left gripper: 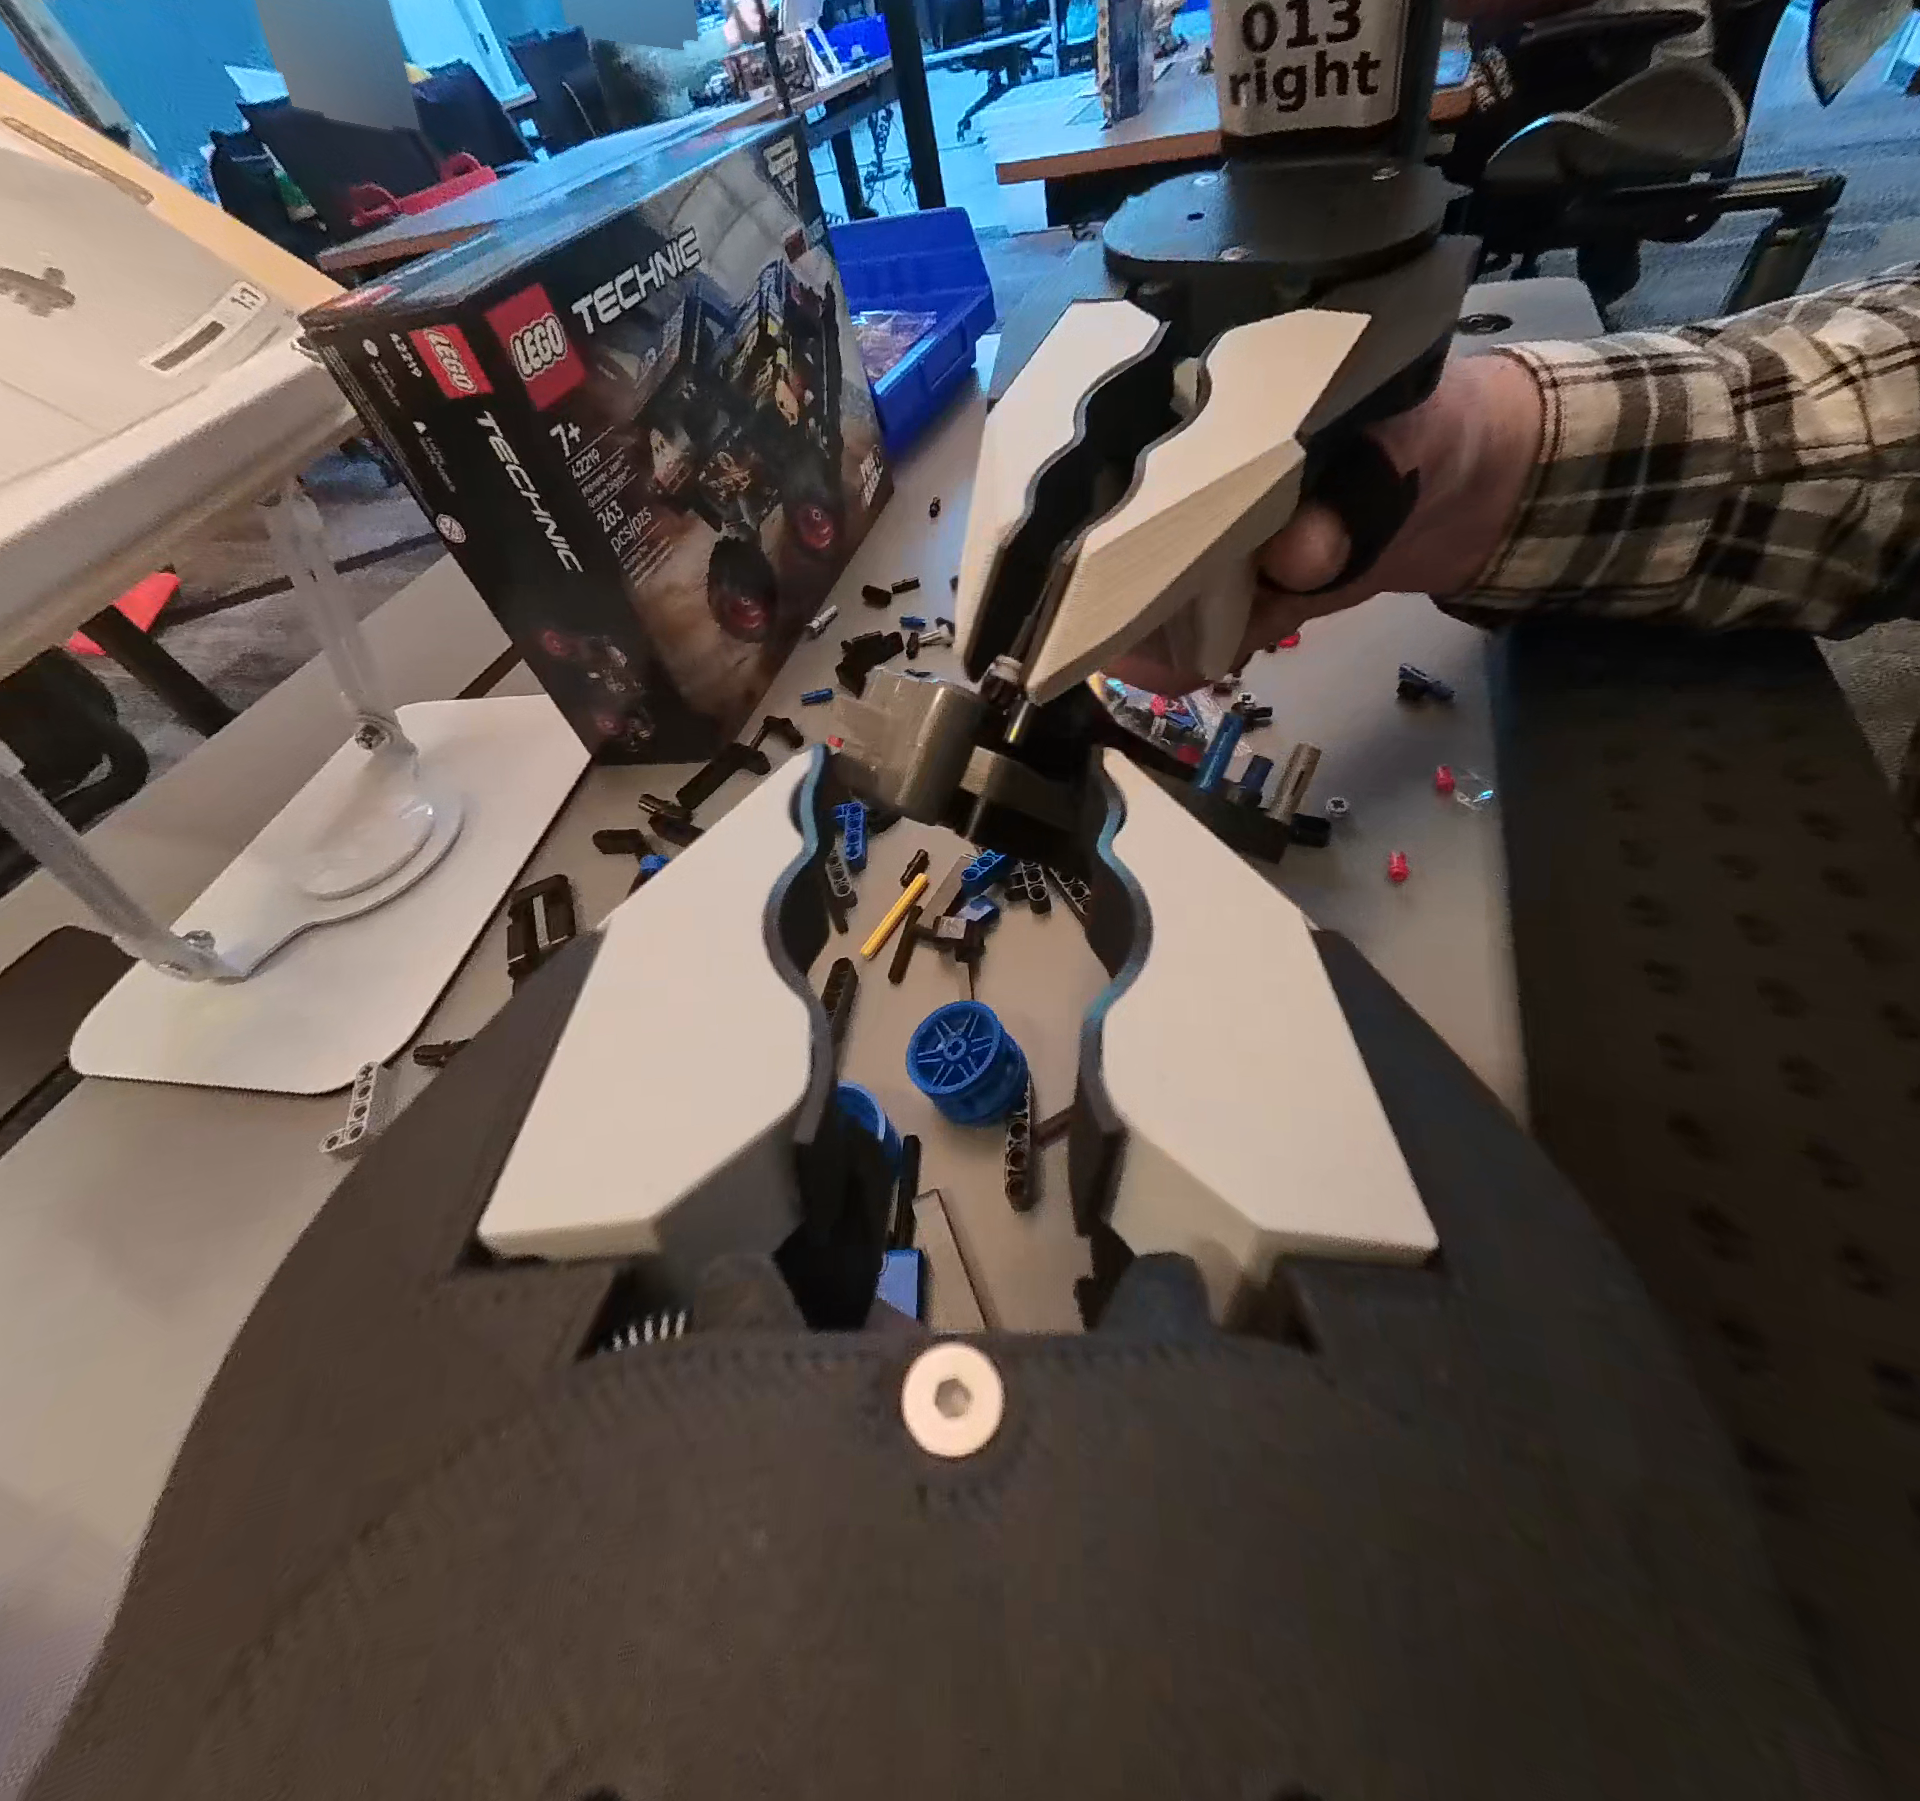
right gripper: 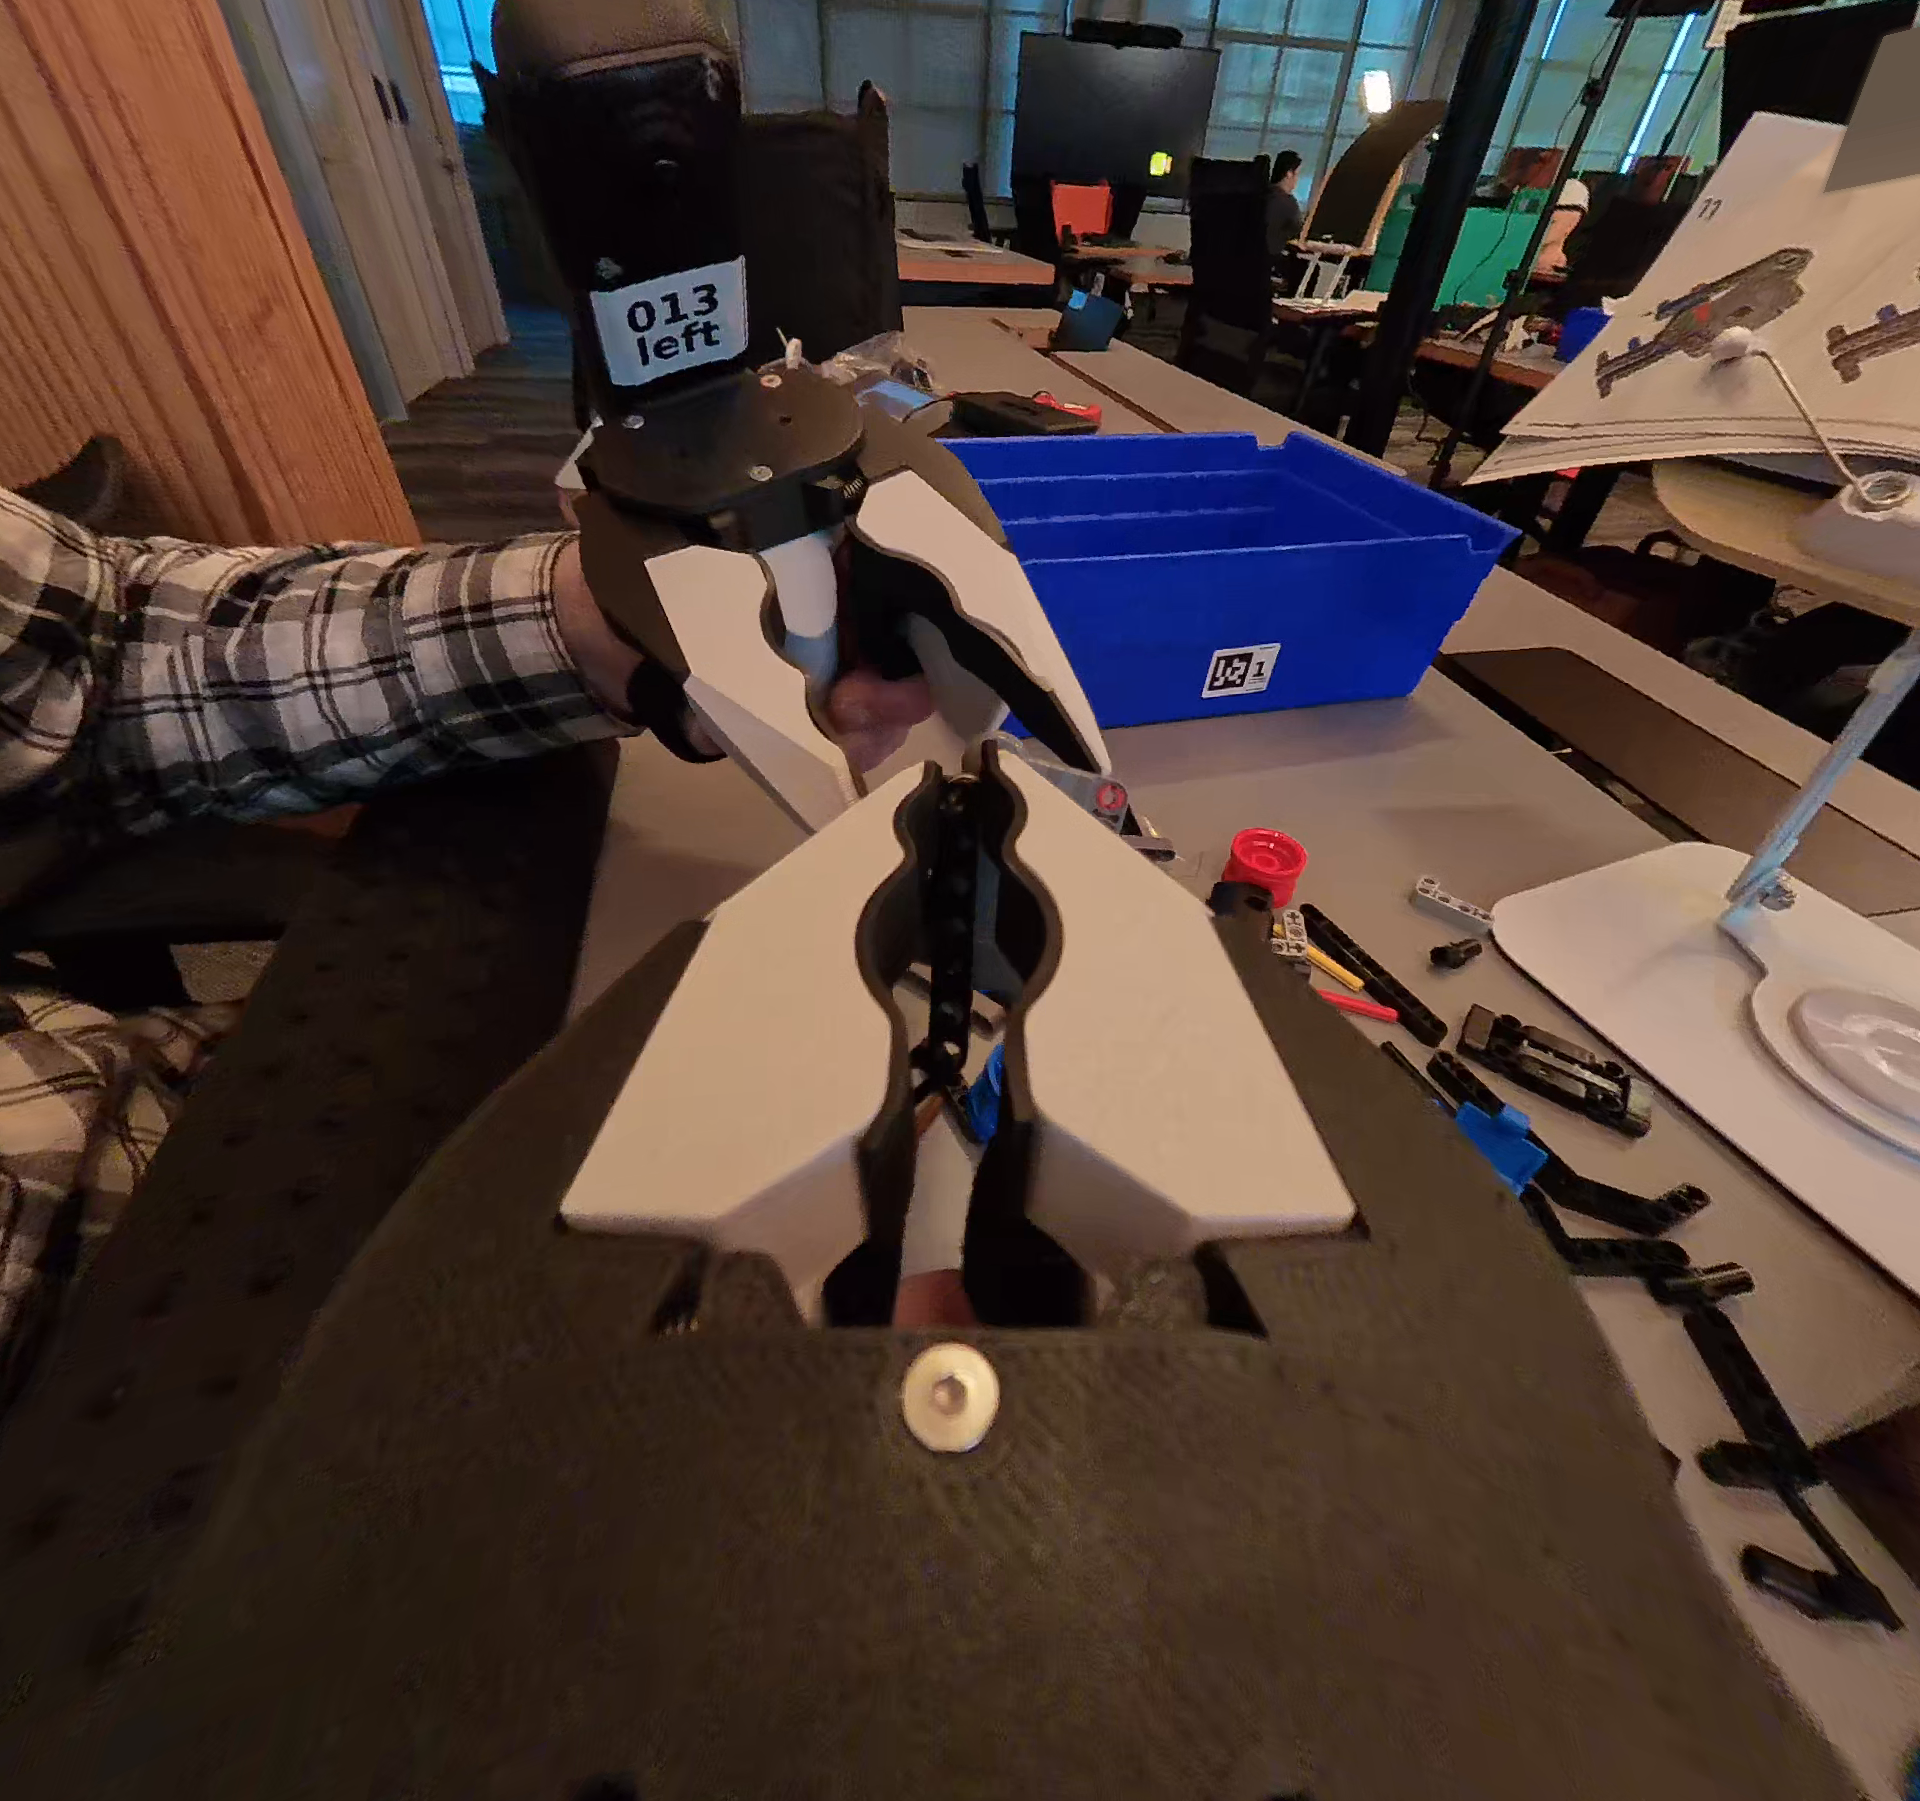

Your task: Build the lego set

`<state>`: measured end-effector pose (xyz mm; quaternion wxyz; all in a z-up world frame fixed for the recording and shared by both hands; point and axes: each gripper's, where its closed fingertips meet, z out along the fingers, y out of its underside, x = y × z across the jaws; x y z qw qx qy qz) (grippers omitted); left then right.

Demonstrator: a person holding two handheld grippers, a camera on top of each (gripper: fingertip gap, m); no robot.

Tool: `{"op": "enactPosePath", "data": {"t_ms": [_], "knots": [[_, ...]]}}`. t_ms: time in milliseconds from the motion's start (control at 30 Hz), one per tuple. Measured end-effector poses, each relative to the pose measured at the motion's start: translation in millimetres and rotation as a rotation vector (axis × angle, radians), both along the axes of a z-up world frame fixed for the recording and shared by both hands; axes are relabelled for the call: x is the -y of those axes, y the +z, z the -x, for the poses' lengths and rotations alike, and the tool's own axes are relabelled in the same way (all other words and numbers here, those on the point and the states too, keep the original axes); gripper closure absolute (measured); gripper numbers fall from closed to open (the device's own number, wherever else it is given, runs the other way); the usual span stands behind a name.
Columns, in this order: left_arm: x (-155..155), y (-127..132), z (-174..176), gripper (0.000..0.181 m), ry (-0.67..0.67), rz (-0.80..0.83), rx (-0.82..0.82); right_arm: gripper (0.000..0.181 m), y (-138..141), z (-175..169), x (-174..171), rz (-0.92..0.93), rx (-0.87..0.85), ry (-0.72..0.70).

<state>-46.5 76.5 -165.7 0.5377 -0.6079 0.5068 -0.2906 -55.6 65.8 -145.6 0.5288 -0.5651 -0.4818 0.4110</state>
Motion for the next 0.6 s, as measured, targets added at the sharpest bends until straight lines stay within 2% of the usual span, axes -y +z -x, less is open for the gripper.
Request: {"op": "enactPosePath", "data": {"t_ms": [200, 333, 400, 500, 600], "knots": [[-2, 1, 1, 0.138, 0.008, 0.014, 0.059, 0.176, 1, -1, -1, -0.006, -0.005, -0.001], [-7, 1, 4, 0.114, 0.007, 0.15, 0.123, 0.176, 12, -5, 1, 0.064, -0.1, 0.041], [1, -1, -2, 0.118, -0.054, 0.232, 0.133, 0.176, 16, -6, 2, 0.076, -0.136, 0.056], [13, -1, -14, 0.137, -0.135, 0.333, 0.182, 0.176, 19, -4, 6, 0.094, -0.171, 0.089], [13, 4, -14, 0.145, -0.158, 0.382, 0.246, 0.176, 24, -6, 8, 0.113, -0.21, 0.11]]}}
